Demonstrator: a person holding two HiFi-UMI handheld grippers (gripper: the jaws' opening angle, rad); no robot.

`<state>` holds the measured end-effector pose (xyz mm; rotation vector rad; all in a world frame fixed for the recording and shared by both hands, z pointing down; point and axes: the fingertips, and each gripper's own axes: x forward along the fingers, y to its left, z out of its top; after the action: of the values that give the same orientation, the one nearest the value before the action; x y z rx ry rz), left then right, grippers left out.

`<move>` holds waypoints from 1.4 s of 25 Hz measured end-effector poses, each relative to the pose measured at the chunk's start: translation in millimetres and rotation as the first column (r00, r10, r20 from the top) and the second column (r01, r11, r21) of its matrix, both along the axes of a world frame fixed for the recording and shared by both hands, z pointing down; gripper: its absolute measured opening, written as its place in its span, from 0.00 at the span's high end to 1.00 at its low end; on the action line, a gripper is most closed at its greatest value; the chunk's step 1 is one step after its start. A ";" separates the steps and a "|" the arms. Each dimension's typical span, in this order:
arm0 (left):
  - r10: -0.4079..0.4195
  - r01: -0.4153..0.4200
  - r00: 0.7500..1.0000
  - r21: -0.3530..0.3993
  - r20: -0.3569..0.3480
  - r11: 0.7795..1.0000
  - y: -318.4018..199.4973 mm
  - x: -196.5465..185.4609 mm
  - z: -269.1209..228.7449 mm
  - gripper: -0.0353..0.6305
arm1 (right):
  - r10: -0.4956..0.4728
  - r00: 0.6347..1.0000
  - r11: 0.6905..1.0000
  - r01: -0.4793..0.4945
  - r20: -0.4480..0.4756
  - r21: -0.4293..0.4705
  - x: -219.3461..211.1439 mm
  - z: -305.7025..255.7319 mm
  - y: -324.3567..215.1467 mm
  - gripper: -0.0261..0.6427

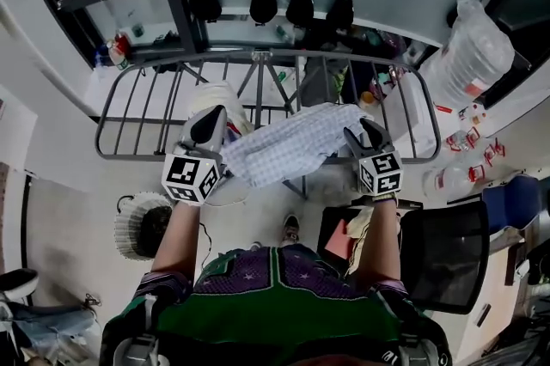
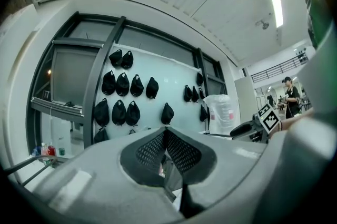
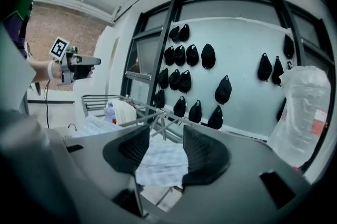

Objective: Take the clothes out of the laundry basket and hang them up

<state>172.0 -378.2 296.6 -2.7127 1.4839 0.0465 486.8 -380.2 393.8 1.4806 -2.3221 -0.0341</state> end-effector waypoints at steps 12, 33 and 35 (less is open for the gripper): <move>-0.019 0.019 0.997 -0.002 -0.081 1.000 45.8 -63.0 -28.4 0.92 | -0.016 0.973 0.992 -0.014 0.232 0.126 -85.5 -75.7 40.0 0.67; -0.054 0.065 0.994 0.115 -0.096 0.991 88.3 -87.6 -73.4 0.92 | 0.039 0.919 0.952 -0.153 0.393 0.263 -116.6 -171.4 95.0 0.88; -0.046 0.058 0.993 0.109 -0.107 0.992 88.7 -87.3 -72.4 0.92 | 0.041 0.920 0.951 -0.155 0.389 0.266 -118.2 -171.6 98.5 0.90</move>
<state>84.7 -289.5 224.2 -2.6184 1.5282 0.2652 368.6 -281.7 222.2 1.8947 -2.6306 -0.0713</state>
